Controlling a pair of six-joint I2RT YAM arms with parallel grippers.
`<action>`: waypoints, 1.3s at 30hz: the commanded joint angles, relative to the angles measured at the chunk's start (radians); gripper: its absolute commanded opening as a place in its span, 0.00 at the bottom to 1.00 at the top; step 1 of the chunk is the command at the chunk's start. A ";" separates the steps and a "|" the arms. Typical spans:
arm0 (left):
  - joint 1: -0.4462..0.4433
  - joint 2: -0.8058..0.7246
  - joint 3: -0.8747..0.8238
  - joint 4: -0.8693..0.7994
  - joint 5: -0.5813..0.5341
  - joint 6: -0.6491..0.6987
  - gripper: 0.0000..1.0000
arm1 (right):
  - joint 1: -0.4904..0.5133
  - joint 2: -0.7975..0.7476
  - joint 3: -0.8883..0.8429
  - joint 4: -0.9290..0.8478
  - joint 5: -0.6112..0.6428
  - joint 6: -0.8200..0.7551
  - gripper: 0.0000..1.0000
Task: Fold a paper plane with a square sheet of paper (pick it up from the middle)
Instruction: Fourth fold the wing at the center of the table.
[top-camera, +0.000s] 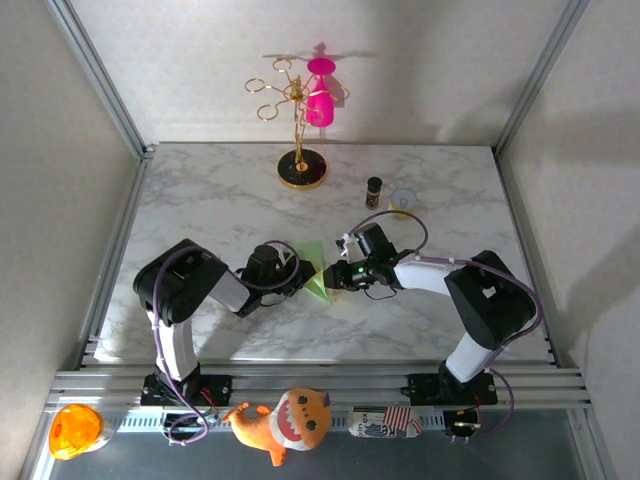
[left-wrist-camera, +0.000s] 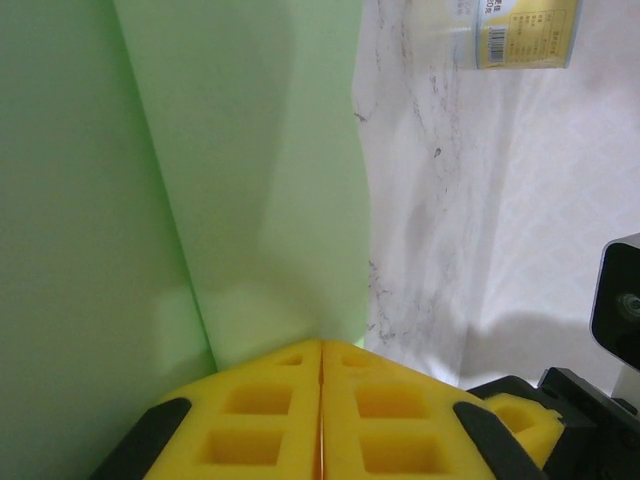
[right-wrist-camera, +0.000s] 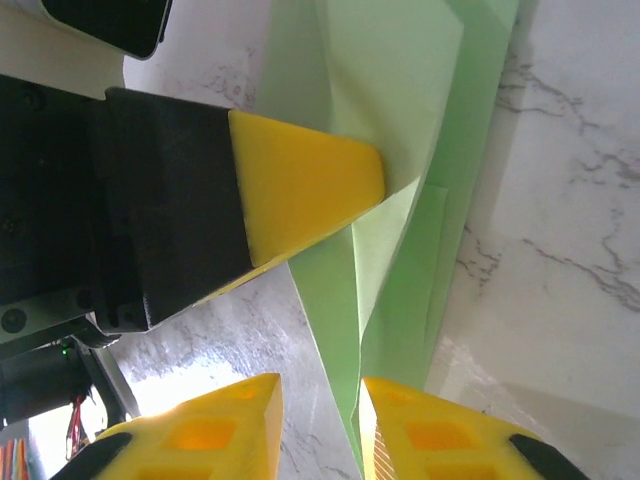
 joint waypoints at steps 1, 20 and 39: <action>0.002 0.019 -0.006 0.023 -0.016 0.008 0.08 | 0.000 0.021 -0.005 -0.012 0.027 0.028 0.28; 0.002 0.030 -0.008 0.025 -0.014 0.000 0.09 | 0.019 0.076 0.016 -0.015 -0.048 -0.026 0.23; 0.002 0.033 -0.024 0.019 -0.026 -0.007 0.09 | 0.025 0.133 0.001 -0.022 -0.040 -0.030 0.12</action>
